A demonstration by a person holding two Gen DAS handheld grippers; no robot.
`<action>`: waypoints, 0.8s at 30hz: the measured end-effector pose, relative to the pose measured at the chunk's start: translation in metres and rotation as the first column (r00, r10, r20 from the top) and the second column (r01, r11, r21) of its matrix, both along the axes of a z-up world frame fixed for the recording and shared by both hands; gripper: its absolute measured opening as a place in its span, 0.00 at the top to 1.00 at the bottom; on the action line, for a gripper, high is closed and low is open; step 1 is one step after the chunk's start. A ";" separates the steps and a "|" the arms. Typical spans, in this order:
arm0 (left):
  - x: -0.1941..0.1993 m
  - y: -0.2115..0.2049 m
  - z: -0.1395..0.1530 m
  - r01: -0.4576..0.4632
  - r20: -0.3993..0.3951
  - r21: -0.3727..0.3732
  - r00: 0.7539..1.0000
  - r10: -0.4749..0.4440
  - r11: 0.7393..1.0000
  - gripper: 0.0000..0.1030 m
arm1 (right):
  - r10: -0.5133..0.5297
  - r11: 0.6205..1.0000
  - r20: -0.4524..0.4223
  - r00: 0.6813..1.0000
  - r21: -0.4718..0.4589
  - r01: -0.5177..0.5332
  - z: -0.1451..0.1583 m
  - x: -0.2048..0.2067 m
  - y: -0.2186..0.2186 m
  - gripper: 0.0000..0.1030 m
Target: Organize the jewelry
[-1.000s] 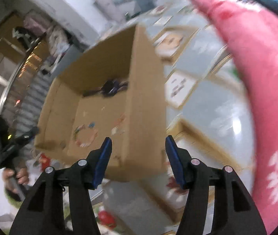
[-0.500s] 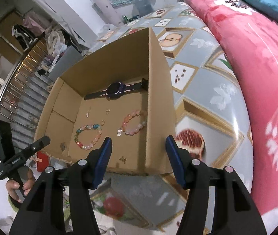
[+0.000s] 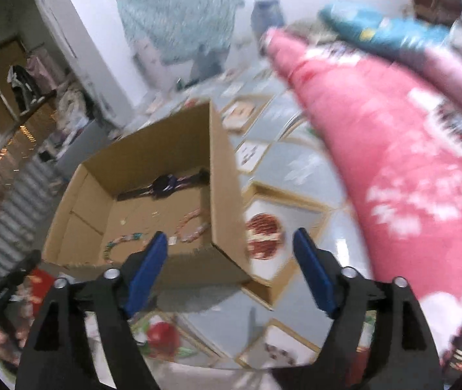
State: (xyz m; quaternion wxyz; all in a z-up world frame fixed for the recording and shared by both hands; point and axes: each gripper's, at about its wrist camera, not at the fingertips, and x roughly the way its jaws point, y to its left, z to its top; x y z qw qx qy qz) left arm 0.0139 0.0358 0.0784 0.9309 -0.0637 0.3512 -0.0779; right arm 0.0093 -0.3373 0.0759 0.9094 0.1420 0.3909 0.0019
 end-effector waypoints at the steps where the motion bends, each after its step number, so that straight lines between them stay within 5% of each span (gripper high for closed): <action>1: -0.009 -0.002 0.000 -0.029 0.009 0.035 1.000 0.028 0.999 0.08 | 0.000 1.000 0.015 1.000 -0.022 0.000 0.003 -0.008 0.004 0.14; 9: -0.031 -0.024 -0.002 -0.063 0.031 0.151 0.998 0.059 0.987 0.08 | 0.087 0.963 0.028 0.996 -0.258 -0.077 0.000 -0.035 0.071 0.06; 24: -0.006 -0.059 -0.022 -0.067 -0.154 0.211 0.983 0.101 0.975 0.08 | 0.100 0.964 -0.038 0.994 -0.242 -0.107 -0.015 -0.018 0.110 0.06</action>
